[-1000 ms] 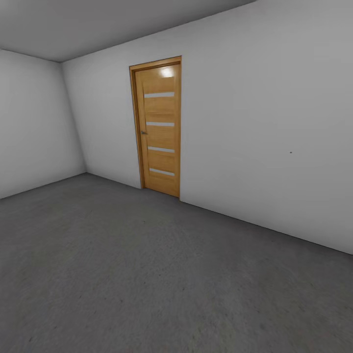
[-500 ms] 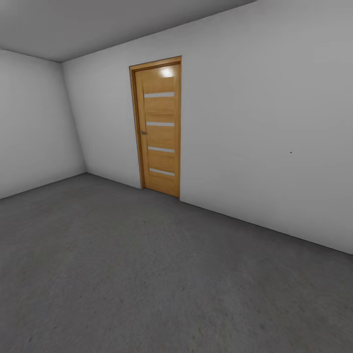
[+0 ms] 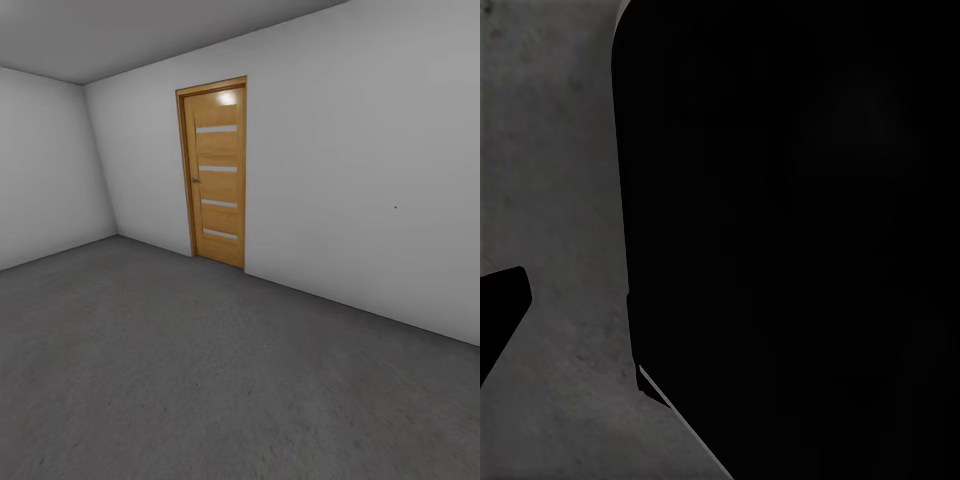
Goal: Move the two storage containers from the living room to the garage. In the garage, place one container on the floor and stack the other container on top of it (either order is fine).
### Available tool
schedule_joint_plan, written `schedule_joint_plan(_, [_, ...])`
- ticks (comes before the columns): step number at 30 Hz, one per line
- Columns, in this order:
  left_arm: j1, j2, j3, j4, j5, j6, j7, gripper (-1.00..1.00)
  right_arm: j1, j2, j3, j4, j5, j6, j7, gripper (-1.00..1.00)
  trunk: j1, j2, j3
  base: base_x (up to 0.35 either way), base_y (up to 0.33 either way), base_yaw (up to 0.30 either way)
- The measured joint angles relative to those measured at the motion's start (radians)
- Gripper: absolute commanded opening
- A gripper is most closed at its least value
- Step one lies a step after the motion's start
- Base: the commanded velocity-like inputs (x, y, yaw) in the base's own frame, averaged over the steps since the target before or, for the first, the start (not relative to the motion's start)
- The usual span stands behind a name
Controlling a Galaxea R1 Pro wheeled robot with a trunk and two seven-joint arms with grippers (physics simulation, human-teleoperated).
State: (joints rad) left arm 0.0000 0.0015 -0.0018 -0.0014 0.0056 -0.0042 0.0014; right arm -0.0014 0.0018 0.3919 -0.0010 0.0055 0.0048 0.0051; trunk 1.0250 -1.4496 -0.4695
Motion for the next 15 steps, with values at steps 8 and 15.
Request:
schedule_joint_plan(8, [0.000, 0.000, 0.000, 0.000, 0.000, 0.000, 0.000, 1.00, 0.000, 0.000, 0.000, 0.000, 0.000, 0.000, 0.000, 1.00, 0.000, 0.000, 0.000, 0.000, 0.000, 0.000])
schedule_joint_plan(15, [0.000, 0.000, 0.000, 0.000, 0.000, 0.000, 0.000, 1.00, 0.000, 0.000, 0.000, 0.000, 0.000, 0.000, 0.000, 1.00, 0.000, 0.000, 0.000, 0.000, 0.000, 0.000])
